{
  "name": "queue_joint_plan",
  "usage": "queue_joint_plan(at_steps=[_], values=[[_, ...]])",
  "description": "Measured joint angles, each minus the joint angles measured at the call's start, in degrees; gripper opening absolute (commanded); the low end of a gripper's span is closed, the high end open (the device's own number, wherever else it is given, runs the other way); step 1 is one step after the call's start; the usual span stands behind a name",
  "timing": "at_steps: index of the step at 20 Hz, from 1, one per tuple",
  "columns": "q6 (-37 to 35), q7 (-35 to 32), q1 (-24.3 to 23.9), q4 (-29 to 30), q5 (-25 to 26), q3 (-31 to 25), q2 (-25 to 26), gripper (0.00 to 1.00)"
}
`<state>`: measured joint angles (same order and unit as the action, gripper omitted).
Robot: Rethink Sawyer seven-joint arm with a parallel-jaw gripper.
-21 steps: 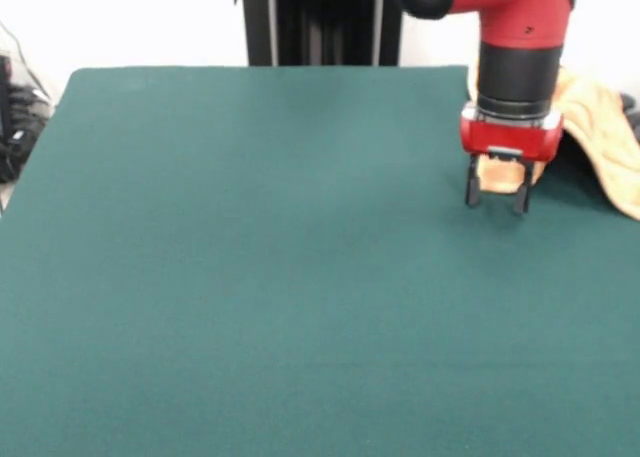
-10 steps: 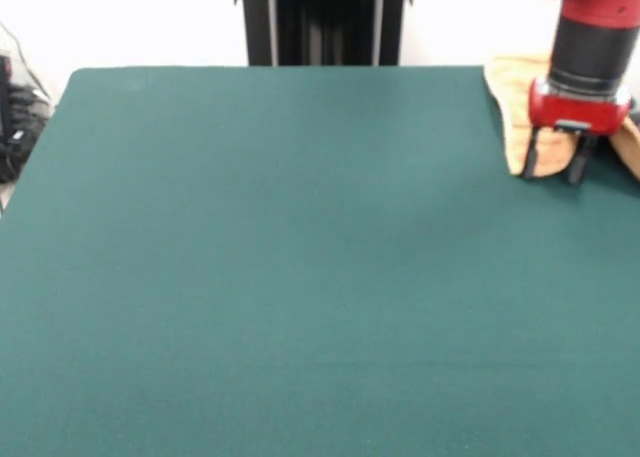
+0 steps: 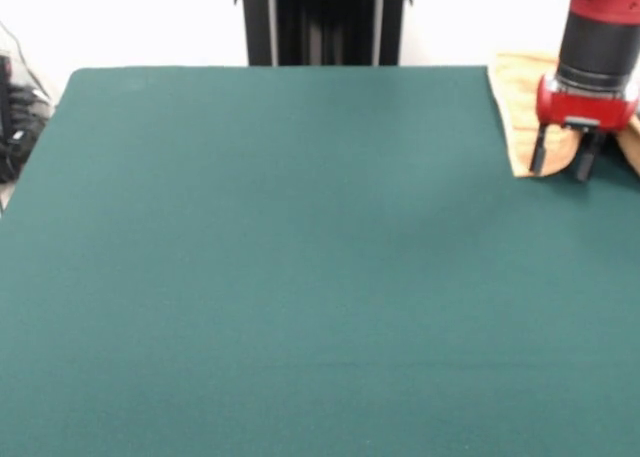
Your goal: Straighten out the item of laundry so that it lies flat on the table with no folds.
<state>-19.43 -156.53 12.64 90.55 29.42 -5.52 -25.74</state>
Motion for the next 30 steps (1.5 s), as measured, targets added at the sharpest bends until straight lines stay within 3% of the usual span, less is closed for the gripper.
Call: queue_joint_plan(at_steps=[22,30], values=[[0.0,0.0,-1.2,0.0,-0.6,-0.1,0.1,1.0],[0.0,0.0,-9.6,1.2,-0.3,-3.2,-0.3,1.0]])
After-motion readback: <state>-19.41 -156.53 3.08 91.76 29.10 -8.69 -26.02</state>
